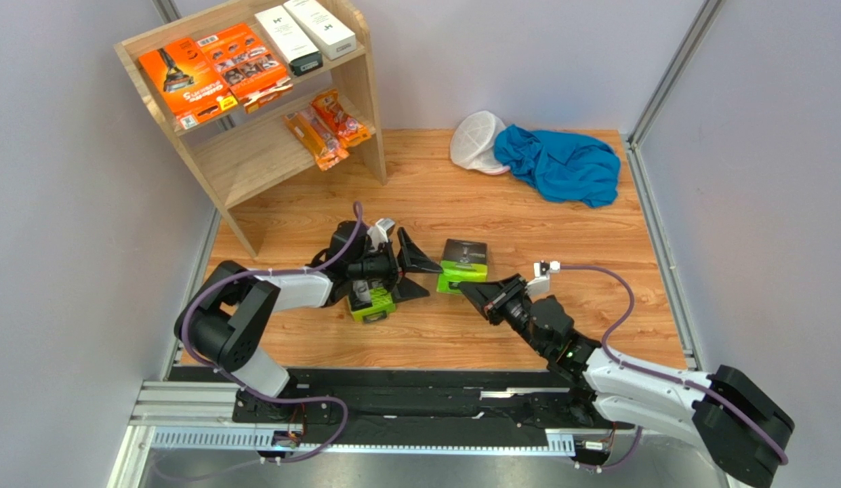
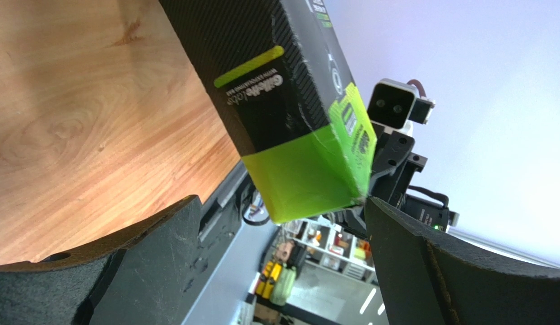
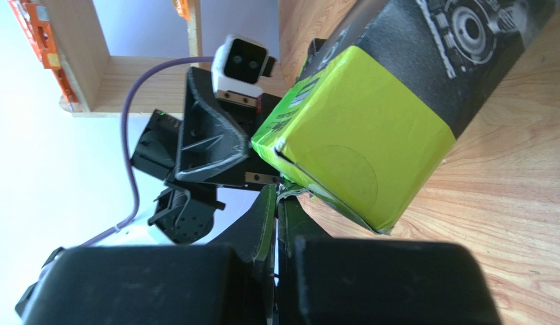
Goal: Place and organize the shaving razors onto the shelf
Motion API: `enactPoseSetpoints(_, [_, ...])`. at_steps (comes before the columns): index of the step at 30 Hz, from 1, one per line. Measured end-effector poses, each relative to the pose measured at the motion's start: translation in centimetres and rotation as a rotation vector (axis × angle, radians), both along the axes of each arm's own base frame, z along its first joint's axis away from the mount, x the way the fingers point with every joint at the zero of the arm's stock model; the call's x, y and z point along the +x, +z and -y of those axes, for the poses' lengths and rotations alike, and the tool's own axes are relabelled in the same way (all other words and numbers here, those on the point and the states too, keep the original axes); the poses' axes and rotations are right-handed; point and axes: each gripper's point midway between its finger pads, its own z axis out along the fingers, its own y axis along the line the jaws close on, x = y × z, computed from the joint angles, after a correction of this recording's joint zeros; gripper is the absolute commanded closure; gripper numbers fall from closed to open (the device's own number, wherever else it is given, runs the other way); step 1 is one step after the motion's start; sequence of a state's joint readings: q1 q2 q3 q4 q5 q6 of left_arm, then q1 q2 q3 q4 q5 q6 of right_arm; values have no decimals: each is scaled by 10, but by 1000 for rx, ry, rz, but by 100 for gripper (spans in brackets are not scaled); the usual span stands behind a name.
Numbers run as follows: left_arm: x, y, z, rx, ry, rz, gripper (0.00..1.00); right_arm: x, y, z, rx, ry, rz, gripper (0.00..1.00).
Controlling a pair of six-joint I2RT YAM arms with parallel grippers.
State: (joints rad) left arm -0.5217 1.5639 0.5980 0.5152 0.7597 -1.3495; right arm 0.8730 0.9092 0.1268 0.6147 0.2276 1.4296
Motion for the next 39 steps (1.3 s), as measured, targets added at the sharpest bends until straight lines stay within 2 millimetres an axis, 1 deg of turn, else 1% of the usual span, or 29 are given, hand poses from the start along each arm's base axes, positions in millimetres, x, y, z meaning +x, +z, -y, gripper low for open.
enactPoseSetpoints(1, [-2,-1,1,-3,-6,-13,1,-1,3,1,3,0,6,100])
enactPoseSetpoints(4, [-7,0,7,-10,-37,-42,1,-5,1,6,-1,-2,8,100])
enactPoseSetpoints(8, [-7,5,17,-23,-58,-50,1,-8,-2,10,-11,-3,4,100])
enactPoseSetpoints(14, [-8,7,24,-63,-63,-110,1,-12,-10,15,-18,-1,-3,100])
enactPoseSetpoints(17, [-15,4,31,-72,-88,-147,1,-13,-11,16,-19,0,-3,100])
enactPoseSetpoints(21, [-31,-2,50,-68,-147,-186,3,-13,-13,15,-23,4,-8,100])
enactPoseSetpoints(22, [-35,-4,54,-65,-160,-191,4,-14,-13,15,-26,5,-9,100])
enactPoseSetpoints(25, [-43,-10,60,-53,-172,-214,12,-14,-15,15,-32,8,-13,100])
enactPoseSetpoints(26, [-43,-10,61,-53,-170,-214,19,-15,-16,15,-33,11,-14,100])
enactPoseSetpoints(27, [-42,-9,62,-56,-165,-211,21,-15,-16,15,-33,13,-15,100])
enactPoseSetpoints(31, [-34,-4,65,-84,-135,-188,23,-17,-16,15,-32,19,-14,100])
enactPoseSetpoints(36, [-28,-8,71,-122,-126,-193,33,-20,-18,21,-36,12,-15,100])
enactPoseSetpoints(38, [-29,-9,73,-136,-130,-196,34,-21,-18,24,-41,8,-17,100])
enactPoseSetpoints(39, [-29,-9,75,-143,-135,-195,32,-22,-19,26,-43,5,-17,100])
